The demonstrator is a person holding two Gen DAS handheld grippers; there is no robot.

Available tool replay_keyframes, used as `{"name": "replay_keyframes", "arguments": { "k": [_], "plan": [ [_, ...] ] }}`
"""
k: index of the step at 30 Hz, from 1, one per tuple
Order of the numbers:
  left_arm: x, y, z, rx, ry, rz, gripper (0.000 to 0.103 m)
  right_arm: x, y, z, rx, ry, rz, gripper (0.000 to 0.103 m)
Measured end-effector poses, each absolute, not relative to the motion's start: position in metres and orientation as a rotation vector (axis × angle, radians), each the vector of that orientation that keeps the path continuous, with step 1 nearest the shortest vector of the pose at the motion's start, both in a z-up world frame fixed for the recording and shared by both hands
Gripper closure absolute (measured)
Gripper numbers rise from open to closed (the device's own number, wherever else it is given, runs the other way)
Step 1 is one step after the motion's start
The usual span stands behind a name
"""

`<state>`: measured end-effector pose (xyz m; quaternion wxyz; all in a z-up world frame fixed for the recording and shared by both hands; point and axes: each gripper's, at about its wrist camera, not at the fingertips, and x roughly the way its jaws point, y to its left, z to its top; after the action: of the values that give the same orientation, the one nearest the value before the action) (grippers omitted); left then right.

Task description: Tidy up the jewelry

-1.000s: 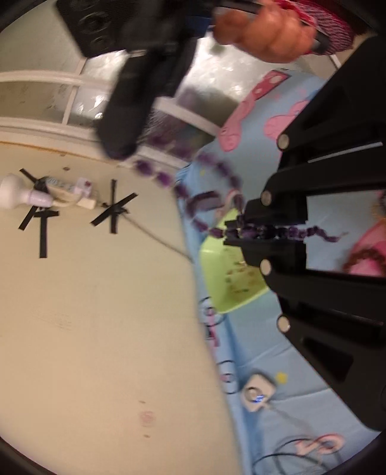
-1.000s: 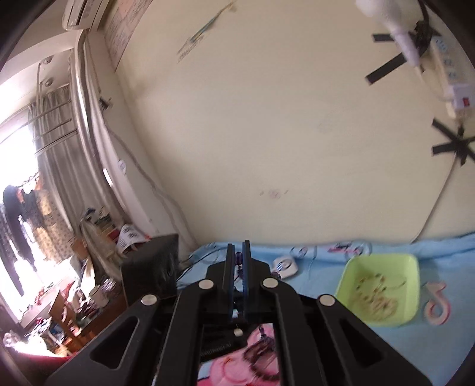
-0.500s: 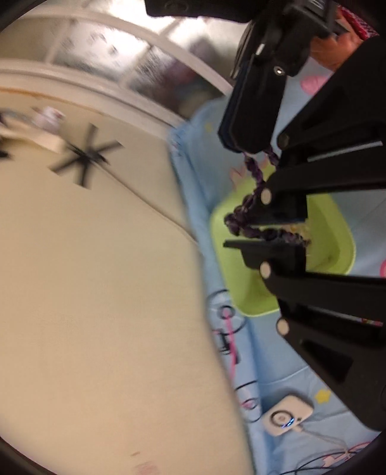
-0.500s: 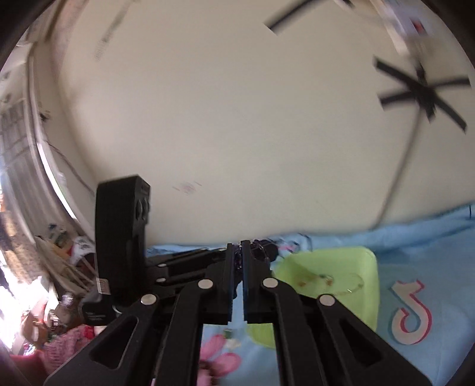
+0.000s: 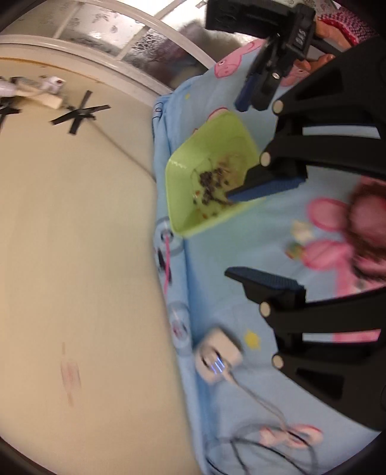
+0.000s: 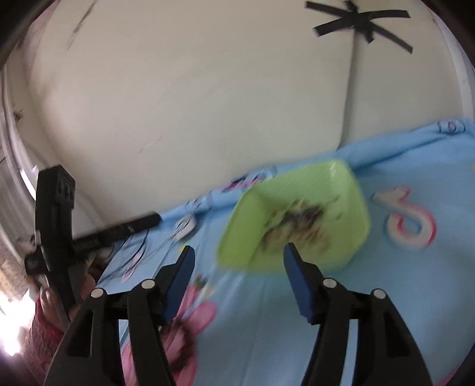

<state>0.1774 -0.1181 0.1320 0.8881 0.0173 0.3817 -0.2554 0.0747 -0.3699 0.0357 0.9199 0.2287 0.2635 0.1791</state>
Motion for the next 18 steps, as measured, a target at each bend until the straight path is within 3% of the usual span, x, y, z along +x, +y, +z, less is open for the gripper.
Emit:
{"name": "replay_keyframes", "arguments": {
  "k": [4,10,18],
  "plan": [
    [0.134,-0.07,0.121,0.018,0.796,-0.441,0.059,0.053,-0.333,0.013,0.408,0.639,0.403,0.063],
    [0.095,-0.05,0.081,0.038,0.858,-0.427,0.059,0.044,-0.292,-0.016,0.403,0.808,0.481,0.083],
    [0.086,-0.059,0.051,0.07,0.887,-0.417,0.059,0.044,-0.258,-0.013,0.335,0.831,0.474,0.084]
  ]
}}
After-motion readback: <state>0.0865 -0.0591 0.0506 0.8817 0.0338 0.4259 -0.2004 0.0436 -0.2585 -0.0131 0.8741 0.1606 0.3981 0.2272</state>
